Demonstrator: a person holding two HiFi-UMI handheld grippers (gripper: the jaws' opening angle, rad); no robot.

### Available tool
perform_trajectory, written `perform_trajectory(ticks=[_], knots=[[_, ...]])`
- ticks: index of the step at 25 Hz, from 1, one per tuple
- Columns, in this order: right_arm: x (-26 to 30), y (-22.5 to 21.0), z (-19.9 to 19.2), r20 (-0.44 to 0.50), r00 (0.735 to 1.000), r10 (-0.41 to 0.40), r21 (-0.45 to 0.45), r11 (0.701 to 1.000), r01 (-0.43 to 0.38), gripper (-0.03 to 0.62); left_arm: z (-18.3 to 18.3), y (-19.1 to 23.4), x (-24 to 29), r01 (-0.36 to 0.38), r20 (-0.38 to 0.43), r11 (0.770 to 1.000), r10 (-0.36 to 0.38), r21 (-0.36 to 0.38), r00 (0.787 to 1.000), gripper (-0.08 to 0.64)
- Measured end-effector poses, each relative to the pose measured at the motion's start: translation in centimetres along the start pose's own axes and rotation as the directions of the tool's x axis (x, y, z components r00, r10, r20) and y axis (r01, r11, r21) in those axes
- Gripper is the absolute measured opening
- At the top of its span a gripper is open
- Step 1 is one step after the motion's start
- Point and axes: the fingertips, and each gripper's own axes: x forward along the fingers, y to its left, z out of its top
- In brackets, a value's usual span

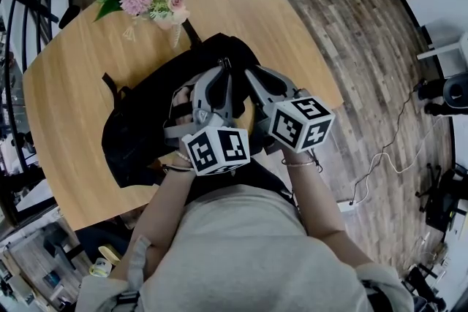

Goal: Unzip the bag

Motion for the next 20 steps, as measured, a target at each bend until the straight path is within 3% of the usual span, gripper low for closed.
perform_trajectory(ticks=[7, 13, 20], knots=[[-0.1, 0.1, 0.0, 0.005, 1.000, 0.002, 0.001, 1.000, -0.002, 0.067, 0.5, 1.4, 0.0, -0.050, 0.020, 0.998, 0.051, -0.027, 0.999, 0.058], [-0.2, 0.2, 0.0, 0.004, 1.000, 0.001, 0.000, 1.000, -0.001, 0.067, -0.3, 1.2, 0.7, -0.008, -0.016, 0.997, 0.007, -0.078, 1.000, 0.056], [-0.3, 0.0, -0.1, 0.013, 1.000, 0.001, -0.003, 1.000, -0.001, 0.061, -0.2, 1.5, 0.1, 0.042, 0.002, 0.983, -0.042, -0.179, 0.999, 0.020]])
